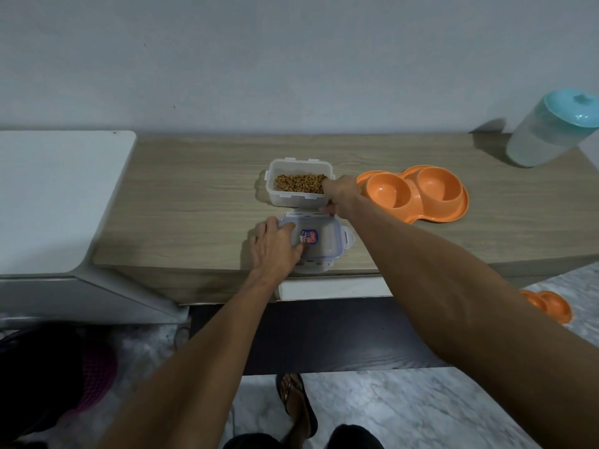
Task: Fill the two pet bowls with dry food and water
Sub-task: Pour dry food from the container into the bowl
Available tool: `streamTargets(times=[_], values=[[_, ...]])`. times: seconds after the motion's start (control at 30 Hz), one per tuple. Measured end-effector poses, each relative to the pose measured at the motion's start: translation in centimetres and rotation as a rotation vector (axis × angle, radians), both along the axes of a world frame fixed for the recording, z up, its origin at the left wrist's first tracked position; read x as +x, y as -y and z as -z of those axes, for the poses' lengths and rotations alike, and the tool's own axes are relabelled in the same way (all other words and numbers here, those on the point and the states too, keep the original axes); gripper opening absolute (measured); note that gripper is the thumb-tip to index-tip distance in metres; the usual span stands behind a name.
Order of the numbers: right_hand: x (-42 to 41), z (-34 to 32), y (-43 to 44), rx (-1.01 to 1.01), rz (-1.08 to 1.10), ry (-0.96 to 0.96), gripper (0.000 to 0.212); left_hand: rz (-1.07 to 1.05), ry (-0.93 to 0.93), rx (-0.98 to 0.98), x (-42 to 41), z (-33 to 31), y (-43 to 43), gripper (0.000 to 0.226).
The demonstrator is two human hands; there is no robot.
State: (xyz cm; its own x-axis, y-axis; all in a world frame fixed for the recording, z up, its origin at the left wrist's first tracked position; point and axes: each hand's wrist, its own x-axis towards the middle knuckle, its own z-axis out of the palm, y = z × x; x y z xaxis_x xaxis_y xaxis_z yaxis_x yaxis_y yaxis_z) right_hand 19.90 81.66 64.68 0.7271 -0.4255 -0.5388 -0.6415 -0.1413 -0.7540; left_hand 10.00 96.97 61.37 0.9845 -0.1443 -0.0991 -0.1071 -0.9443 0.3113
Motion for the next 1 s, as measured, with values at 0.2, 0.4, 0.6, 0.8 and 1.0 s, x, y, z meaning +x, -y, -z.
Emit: streamTargets(times=[0.2, 0.4, 0.6, 0.8, 1.0], values=[[-0.1, -1.3, 0.3, 0.216, 0.024, 0.094, 0.026, -0.005, -0.042, 0.039, 0.8, -0.2, 0.5, 0.056], [-0.6, -5.0, 4.8, 0.162, 0.043, 0.237, 0.021, 0.039, -0.008, -0.006, 2.4, -2.4, 4.2, 0.056], [-2.1, -6.9, 12.3, -0.004, 0.078, 0.29, 0.02, 0.101, -0.038, -0.098, 3.5, -3.6, 10.8, 0.063], [-4.5, -6.9, 18.4, -0.095, 0.102, 0.308, 0.026, 0.058, -0.118, -0.148, 4.3, -2.4, 15.1, 0.083], [-6.6, -7.9, 21.2, -0.137, 0.103, 0.386, 0.021, -0.048, -0.126, -0.2, 4.8, -0.8, 17.0, 0.102]])
